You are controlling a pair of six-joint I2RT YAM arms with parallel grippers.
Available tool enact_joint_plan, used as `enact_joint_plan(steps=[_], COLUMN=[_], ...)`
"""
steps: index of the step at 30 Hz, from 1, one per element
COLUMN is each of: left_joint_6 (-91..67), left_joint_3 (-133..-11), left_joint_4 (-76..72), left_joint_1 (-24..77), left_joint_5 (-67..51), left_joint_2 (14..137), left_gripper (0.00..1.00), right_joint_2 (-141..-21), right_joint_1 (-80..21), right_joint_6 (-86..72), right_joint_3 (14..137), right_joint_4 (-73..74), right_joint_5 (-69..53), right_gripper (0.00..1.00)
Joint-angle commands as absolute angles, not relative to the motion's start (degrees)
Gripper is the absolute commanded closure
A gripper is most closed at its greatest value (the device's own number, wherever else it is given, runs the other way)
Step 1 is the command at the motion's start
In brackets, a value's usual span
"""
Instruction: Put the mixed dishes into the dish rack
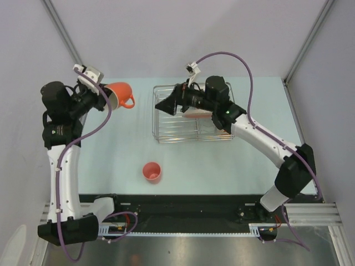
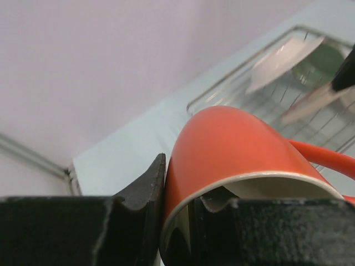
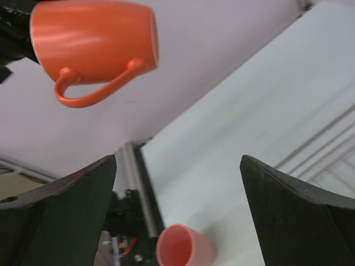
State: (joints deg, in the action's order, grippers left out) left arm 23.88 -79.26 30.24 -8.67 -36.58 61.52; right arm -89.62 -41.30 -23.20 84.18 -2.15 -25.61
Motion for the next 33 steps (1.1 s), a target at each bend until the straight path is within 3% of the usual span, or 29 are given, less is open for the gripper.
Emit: enact_joint_plan(steps=[1, 7, 14, 25, 33], left_joint_6=[7.94, 5.45, 12.03, 22.67, 31.11], left_joint_3=[-75.52, -67.16, -64.43, -61.88, -57.57], left_joint_4=[9.17, -1.66, -0.53, 2.11, 4.22], left_joint_1=[-5.29, -0.62, -0.53, 4.22, 8.0], left_joint_5=[-43.34, -39.82, -41.13, -43.59, -42.45], left_joint_2=[57.84, 55.28, 54.67, 52.91, 50.71], left_gripper=[1.0, 1.0, 1.0, 1.0, 1.0], right_joint_2=[-93.16, -95.27, -102.12, -109.86, -112.67], right_joint_1=[-40.08, -41.57, -42.71, -44.12, -44.82], right_joint_6=[-55.2, -76.62, -95.87, -103.18, -105.99], right_joint_3=[79.12, 71.82, 70.58, 73.03, 77.08], right_joint_4=[-30.6, -55.57, -71.09, -74.97, -76.1], right_joint_5=[-44.99, -44.13, -43.07, -41.66, -42.63], right_gripper=[0.0, 0.0, 0.13, 0.22, 0.41])
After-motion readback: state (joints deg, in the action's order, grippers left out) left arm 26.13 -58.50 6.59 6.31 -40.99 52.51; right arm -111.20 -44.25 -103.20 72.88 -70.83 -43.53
